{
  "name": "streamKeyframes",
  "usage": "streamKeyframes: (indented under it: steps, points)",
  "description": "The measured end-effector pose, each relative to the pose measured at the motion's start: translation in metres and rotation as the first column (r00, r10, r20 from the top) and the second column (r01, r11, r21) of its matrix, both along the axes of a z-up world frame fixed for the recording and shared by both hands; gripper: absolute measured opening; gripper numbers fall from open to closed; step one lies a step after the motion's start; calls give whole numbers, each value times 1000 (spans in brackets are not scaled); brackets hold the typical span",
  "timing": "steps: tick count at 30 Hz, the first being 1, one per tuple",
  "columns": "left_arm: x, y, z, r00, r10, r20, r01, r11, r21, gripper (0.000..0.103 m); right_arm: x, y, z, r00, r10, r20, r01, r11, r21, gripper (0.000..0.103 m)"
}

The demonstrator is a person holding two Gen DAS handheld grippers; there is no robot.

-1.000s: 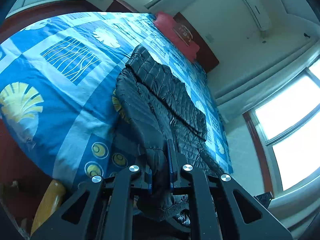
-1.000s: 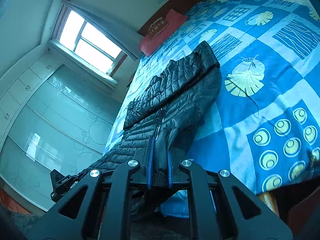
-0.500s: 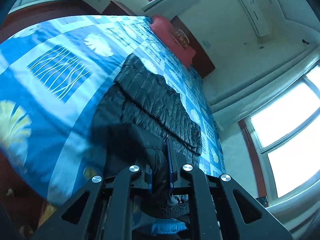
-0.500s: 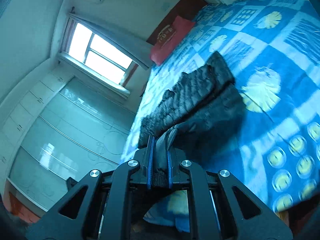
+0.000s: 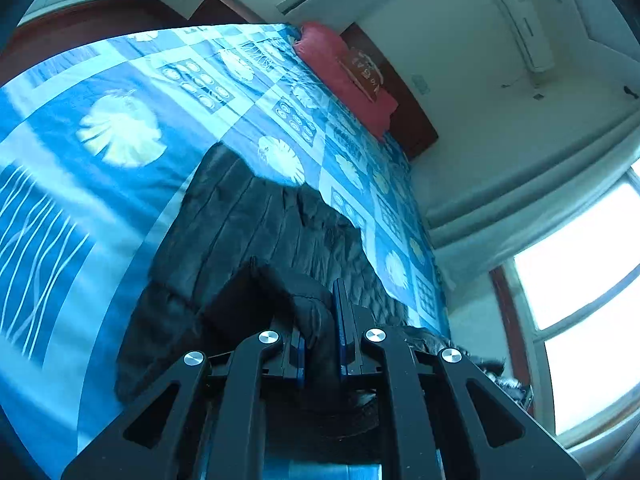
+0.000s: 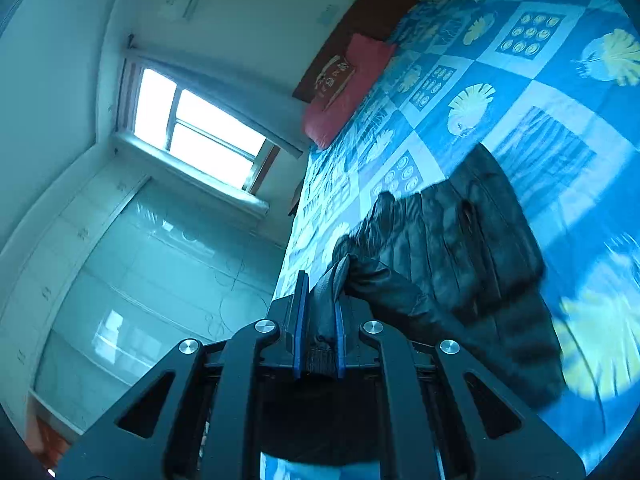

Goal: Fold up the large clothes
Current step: 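Lay the held hem onto the jacket and open both tools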

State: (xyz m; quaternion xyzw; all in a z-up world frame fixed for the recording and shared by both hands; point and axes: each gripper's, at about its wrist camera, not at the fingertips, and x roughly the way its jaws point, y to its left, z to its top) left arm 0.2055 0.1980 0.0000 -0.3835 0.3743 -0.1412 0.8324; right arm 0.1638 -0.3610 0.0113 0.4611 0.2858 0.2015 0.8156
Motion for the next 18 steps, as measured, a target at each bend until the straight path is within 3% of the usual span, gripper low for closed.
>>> streamKeyframes:
  steps: [3, 8, 12, 18]
  points:
    - [46, -5, -12, 1000, 2, -23, -1, 999, 34, 11, 48, 0, -21, 998, -19, -52, 20, 1000, 14, 11]
    - [111, -9, -63, 993, 18, -113, -10, 997, 75, 11, 110, -2, -71, 984, -45, -170, 46, 999, -2, 11]
    - [135, -9, -106, 980, 29, -199, -11, 996, 90, 11, 134, -1, -110, 962, -69, -264, 55, 997, -58, 11]
    - [141, -7, -120, 982, 17, -190, -1, 996, 84, 14, 137, -2, -135, 953, -75, -293, 64, 997, -45, 11]
